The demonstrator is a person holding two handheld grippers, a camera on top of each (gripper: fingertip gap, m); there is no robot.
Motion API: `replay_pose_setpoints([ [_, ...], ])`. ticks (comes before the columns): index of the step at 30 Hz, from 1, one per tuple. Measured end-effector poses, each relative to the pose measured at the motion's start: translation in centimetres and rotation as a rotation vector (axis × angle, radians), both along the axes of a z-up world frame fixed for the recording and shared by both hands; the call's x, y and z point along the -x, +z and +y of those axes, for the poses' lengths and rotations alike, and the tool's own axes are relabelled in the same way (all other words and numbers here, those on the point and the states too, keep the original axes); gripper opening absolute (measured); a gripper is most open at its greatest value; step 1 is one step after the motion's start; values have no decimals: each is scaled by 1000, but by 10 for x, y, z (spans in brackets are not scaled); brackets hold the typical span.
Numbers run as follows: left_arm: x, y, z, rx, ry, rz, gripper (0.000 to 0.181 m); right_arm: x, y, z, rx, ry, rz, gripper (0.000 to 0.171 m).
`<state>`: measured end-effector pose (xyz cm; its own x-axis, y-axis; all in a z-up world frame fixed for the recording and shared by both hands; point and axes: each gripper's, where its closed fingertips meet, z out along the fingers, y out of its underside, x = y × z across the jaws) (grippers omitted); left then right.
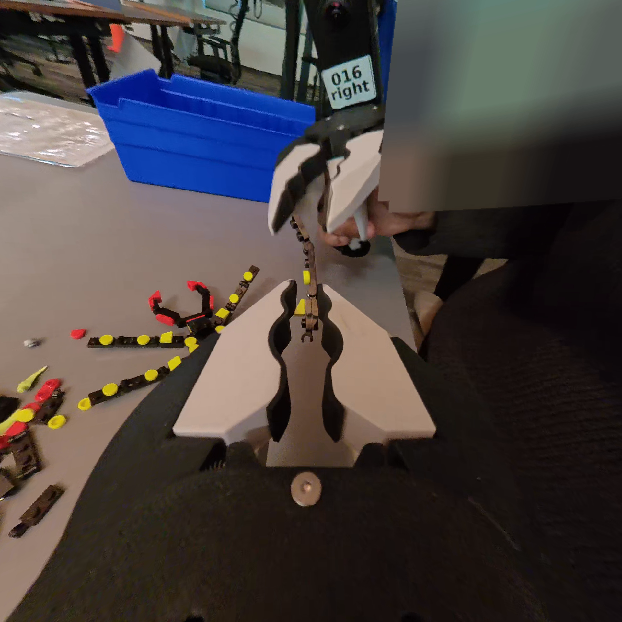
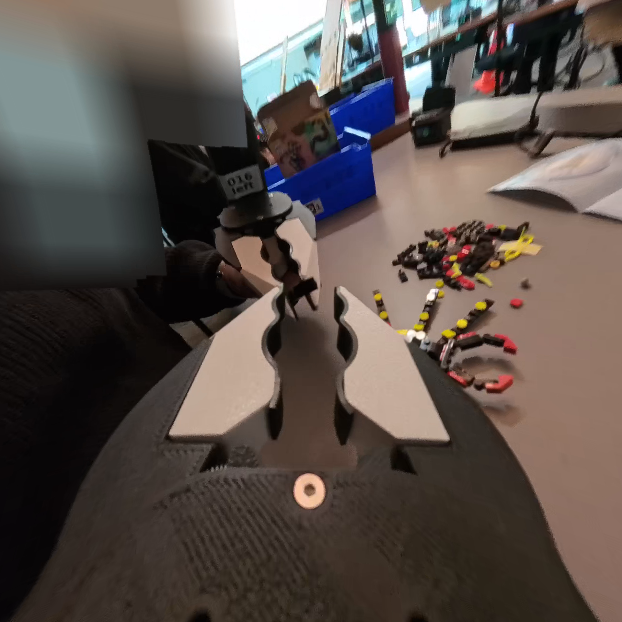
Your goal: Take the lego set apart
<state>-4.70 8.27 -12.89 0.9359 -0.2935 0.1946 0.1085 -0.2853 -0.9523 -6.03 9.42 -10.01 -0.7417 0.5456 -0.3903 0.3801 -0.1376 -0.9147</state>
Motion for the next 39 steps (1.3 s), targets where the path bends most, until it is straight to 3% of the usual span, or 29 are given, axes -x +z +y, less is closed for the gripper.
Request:
replay_pose_setpoints([
  [2, -5, -1, -1, 11, -31, -26, 9, -6, 9, -1, -8, 30, 62, 28],
  [6, -22, -4, -5, 43, -144, -80, 8, -16, -12, -5, -217, 95, 92, 35],
  [14, -31, -14, -7, 101, -192, -76, 8, -34, -27, -16, -360, 209, 131, 12],
  [19, -25, -19, -6, 140, -168, -115, 8, -32, -27, -14, -370, 192, 134, 7],
  [28, -26, -21, -5, 155, -168, -116, 8, -30, -32, -14, -401, 179, 131, 19],
  [30, -25, -21, -5, 156, -162, -114, 8, -30, -32, -15, -420, 179, 149, 11],
  [39, -27, -22, -5, 170, -164, -130, 8, -33, -31, -17, -390, 198, 128, 9],
])
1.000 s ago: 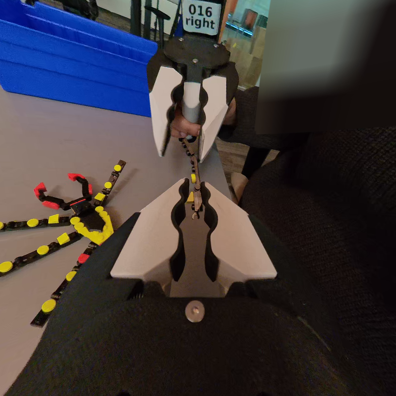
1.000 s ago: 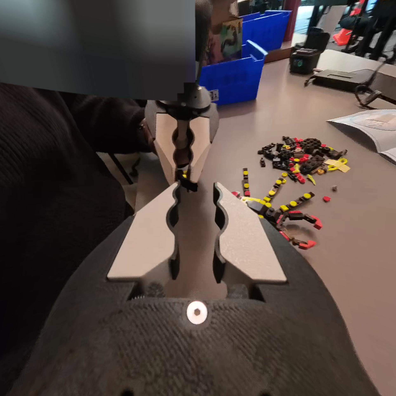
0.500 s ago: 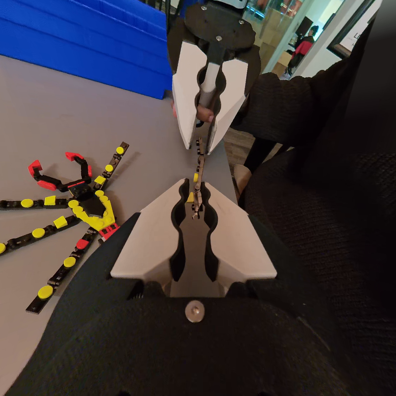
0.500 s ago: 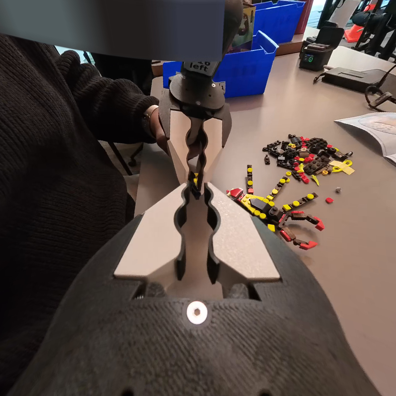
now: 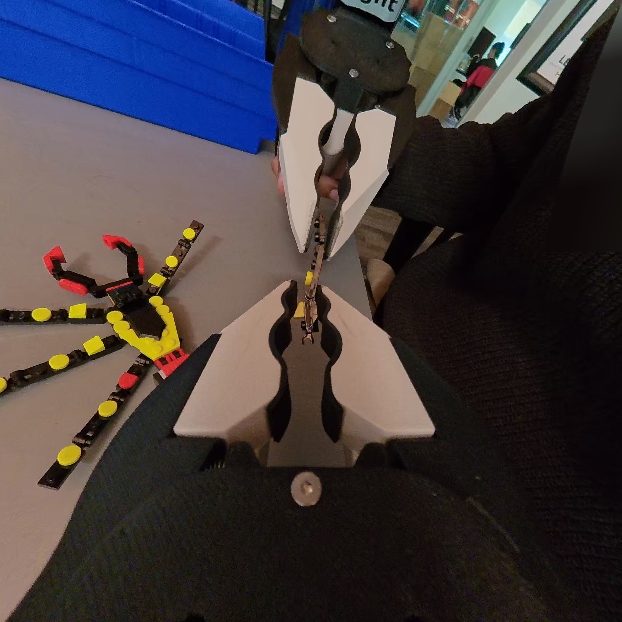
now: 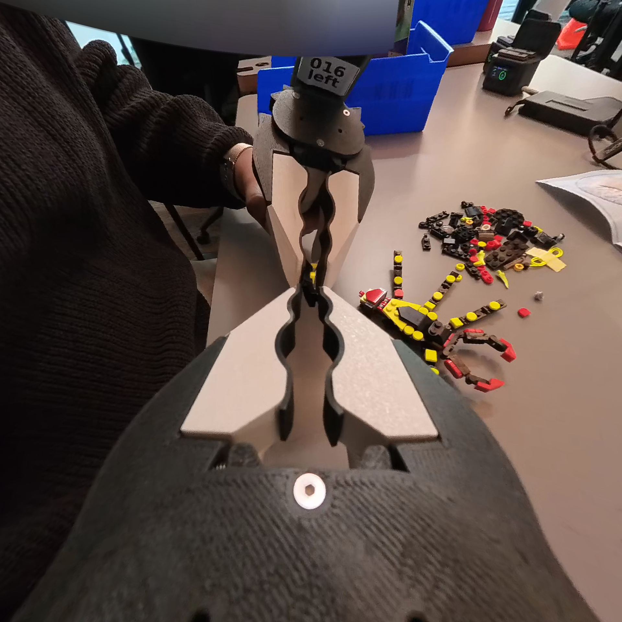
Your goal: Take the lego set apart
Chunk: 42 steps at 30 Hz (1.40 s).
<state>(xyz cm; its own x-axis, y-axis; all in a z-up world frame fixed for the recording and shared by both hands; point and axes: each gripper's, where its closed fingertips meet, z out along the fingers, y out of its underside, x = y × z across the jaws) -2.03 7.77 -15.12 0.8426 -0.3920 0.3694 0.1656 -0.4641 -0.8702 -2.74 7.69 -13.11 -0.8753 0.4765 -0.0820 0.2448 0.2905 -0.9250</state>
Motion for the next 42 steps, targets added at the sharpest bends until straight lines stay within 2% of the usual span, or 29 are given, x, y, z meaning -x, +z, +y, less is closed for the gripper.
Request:
replay_pose_setpoints([
  [9, -1, -2, 2, -1, 7, -26, 9, -1, -2, 0, 8, 8, -33, 5],
  [11, -4, 1, 4, -15, 10, -48, 24, -3, -1, -3, 27, 21, -47, 5],
  [12, -7, 1, 5, -12, 4, -54, 20, -3, -1, -5, 31, 25, -54, 5],
  [13, -10, 0, 5, 1, -7, -50, 4, -2, -2, -5, 20, 18, -57, 5],
  [17, -6, -3, 6, 29, 19, -31, 4, 3, -5, -2, 10, -19, -80, 5],
  [23, 7, -10, 13, 125, 159, -30, 6, 17, -11, 8, -72, -146, -128, 4],
  [33, 20, -28, 14, 236, 262, 207, 8, 27, -27, 13, -102, -293, -263, 4],
  [42, 25, -20, 14, 237, 296, 291, 8, 31, -19, 16, -148, -342, -206, 5],
])
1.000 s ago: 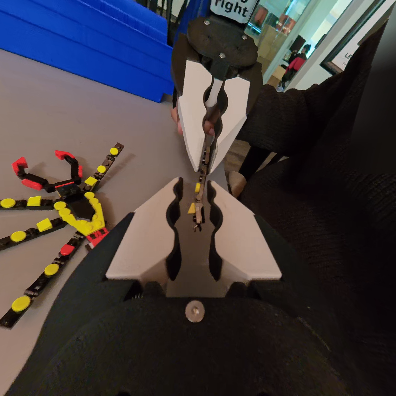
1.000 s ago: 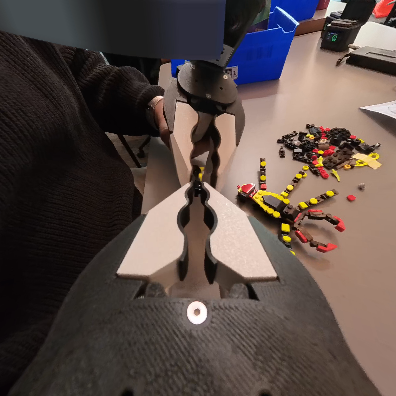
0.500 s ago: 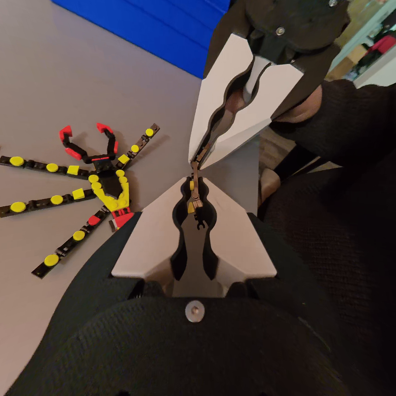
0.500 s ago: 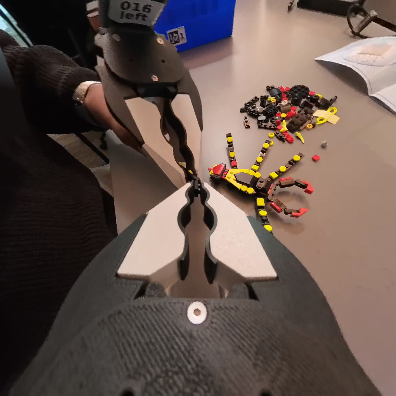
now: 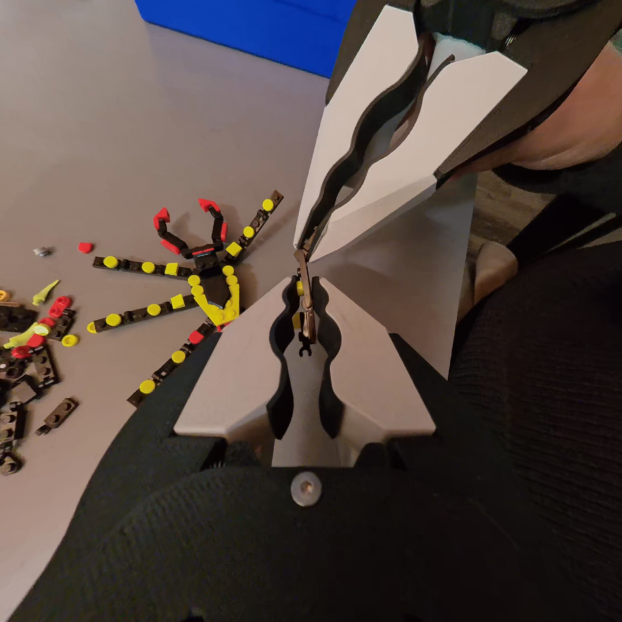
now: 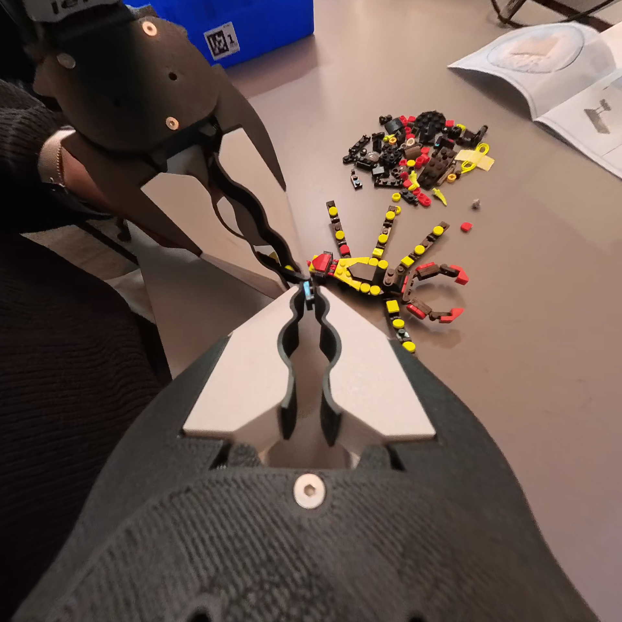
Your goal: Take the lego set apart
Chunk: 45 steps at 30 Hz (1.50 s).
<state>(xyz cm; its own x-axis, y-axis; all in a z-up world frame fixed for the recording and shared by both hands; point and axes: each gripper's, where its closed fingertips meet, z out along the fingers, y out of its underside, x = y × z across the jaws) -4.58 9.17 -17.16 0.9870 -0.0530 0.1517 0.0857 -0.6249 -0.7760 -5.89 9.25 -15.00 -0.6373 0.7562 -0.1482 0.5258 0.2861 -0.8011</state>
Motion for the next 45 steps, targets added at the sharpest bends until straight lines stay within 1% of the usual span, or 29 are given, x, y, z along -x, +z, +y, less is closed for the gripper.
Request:
replay_pose_setpoints([
  [3, 0, -1, -1, 6, 1, 17, 9, 1, 0, 0, 14, 0, -9, 5],
  [7, 0, 1, 0, -4, 0, -6, 10, 2, 1, 1, 71, -2, -43, 6],
  [10, 1, -2, -1, 8, 1, 12, 10, 3, -2, 3, 31, -4, -36, 6],
  [13, -1, 1, 0, -7, -9, -37, 10, 2, 0, 3, 104, 1, -69, 6],
  [15, -6, 5, -2, -25, -26, -106, 10, -3, 3, 2, 161, 29, -95, 6],
  [16, -9, 6, -4, -32, -41, -139, 8, -3, 2, 6, 138, 29, -84, 6],
  [17, -12, 1, -12, -1, -74, -155, 5, 8, -7, 44, -52, -113, -18, 4],
  [18, -8, -4, -20, 13, -65, -144, 6, 14, -2, 92, -235, -231, 101, 4],
  [19, 0, -5, -25, -5, -50, -142, 6, 10, 14, 108, -130, -248, 137, 4],
  [20, 8, 2, -25, -45, -25, -169, 6, 5, 25, 105, 70, -234, 84, 4],
  [21, 14, 11, -22, -83, -11, -213, 5, 3, 22, 101, 118, -227, 55, 4],
  [22, 19, 17, -20, -110, 0, -241, 5, 3, 17, 93, 78, -205, 72, 4],
  [24, 27, 20, -19, -131, 17, -252, 6, 5, 17, 73, -6, -135, 107, 4],
  [26, 33, 16, -22, -137, 44, -262, 5, 6, 27, 53, 17, -47, 194, 4],
  [28, 37, 18, -23, -162, 63, -317, 5, 6, 31, 33, 48, 49, 256, 4],
  [31, 45, 23, -22, -200, 88, -367, 5, 24, 19, 25, -25, 71, 279, 3],
  [33, 52, 18, -24, -194, 114, -367, 5, 42, 14, 16, -13, 92, 272, 3],
  [36, 67, 5, -29, -164, 169, -334, 4, 77, 10, 6, 11, 96, 222, 4],
  [40, 99, -13, -41, -138, 265, -308, 4, 114, -15, -4, -12, 96, 32, 4],
  [45, 116, -2, -51, -220, 328, -384, 4, 143, -41, -3, -119, 70, -41, 17],
])
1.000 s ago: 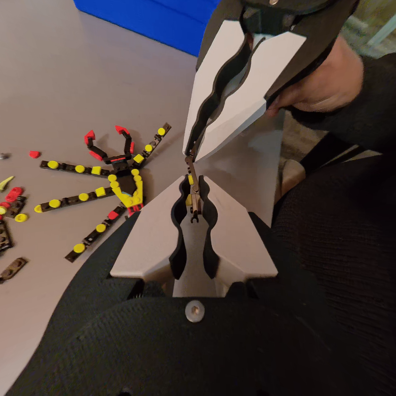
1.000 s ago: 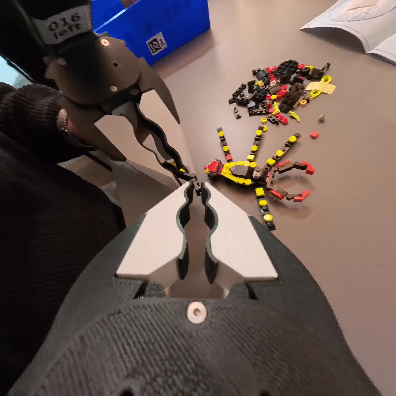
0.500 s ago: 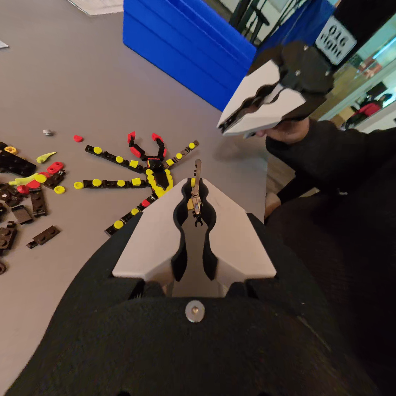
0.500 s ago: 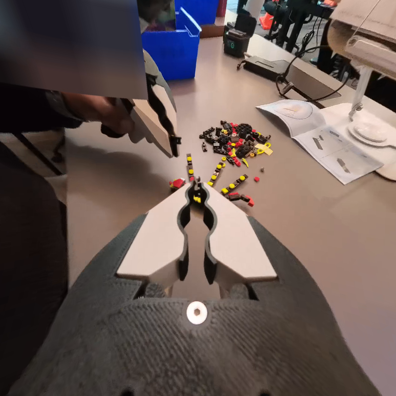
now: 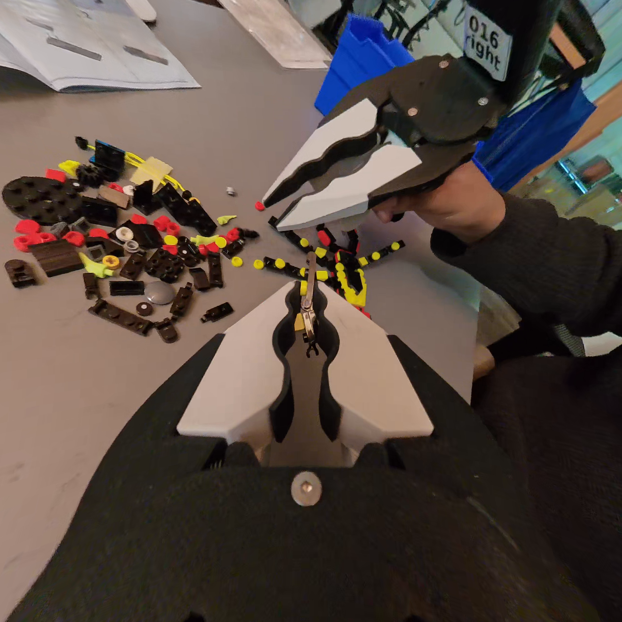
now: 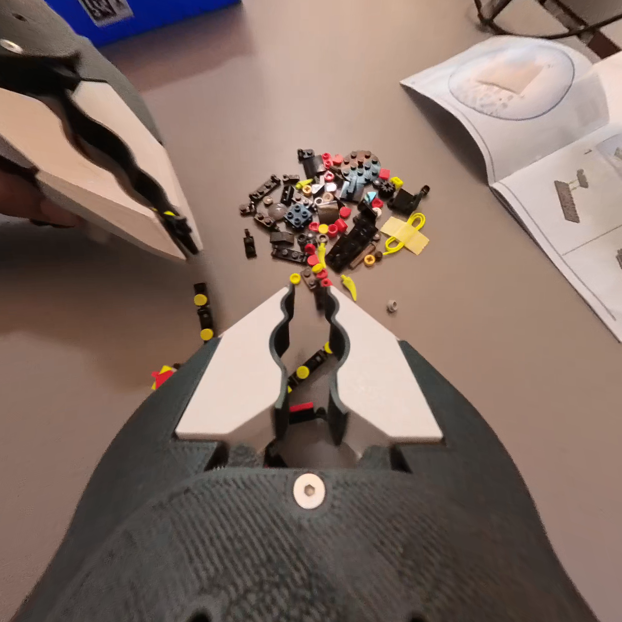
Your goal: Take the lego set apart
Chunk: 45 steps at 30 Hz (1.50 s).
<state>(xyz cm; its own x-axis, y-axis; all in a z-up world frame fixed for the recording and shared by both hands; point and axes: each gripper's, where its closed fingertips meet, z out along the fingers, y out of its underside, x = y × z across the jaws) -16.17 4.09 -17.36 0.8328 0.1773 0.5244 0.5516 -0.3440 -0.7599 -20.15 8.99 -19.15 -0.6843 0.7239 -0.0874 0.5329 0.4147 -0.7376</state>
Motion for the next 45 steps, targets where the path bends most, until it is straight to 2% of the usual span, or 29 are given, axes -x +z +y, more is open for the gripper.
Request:
replay_pose_setpoints([
  [3, -1, -1, -1, 5, -6, 5, 4, 1, 15, 5, 10, -15, 47, 12],
  [5, -4, 2, 0, -6, -18, 18, 4, -7, 35, 12, 30, -15, 104, 17],
  [11, -25, 2, 8, 9, -114, 83, 4, -57, 72, 20, 94, -1, 280, 49],
  [14, -40, 3, 15, 2, -183, 126, 4, -96, 91, -8, 271, 120, 420, 90],
  [15, -45, 5, 17, -1, -201, 153, 4, -105, 101, -12, 309, 121, 504, 90],
  [16, -50, 7, 19, -1, -219, 176, 4, -113, 109, -13, 309, 122, 595, 87],
  [19, -67, 14, 25, -26, -291, 221, 4, -129, 105, -17, 159, 201, 769, 58],
  [22, -83, 14, 27, -31, -366, 255, 4, -134, 74, -23, 150, 279, 596, 49],
  [26, -101, 10, 27, -17, -462, 328, 4, -139, 59, -27, 179, 325, 442, 37],
  [29, -110, 6, 26, 8, -510, 402, 4, -144, 54, -30, 162, 357, 446, 13],
  [33, -120, 5, 26, 0, -556, 415, 4, -147, 48, -36, 148, 379, 427, 13],
  [36, -121, 7, 25, -11, -559, 429, 4, -151, 44, -39, 136, 407, 406, 5],
  [38, -121, 8, 26, -20, -554, 431, 5, -151, 45, -38, 124, 413, 413, 4],
  [41, -117, 9, 27, -23, -530, 422, 17, -148, 52, -34, 142, 394, 426, 4],
  [45, -111, 11, 26, -39, -503, 387, 15, -146, 52, -26, 144, 382, 420, 4],
])
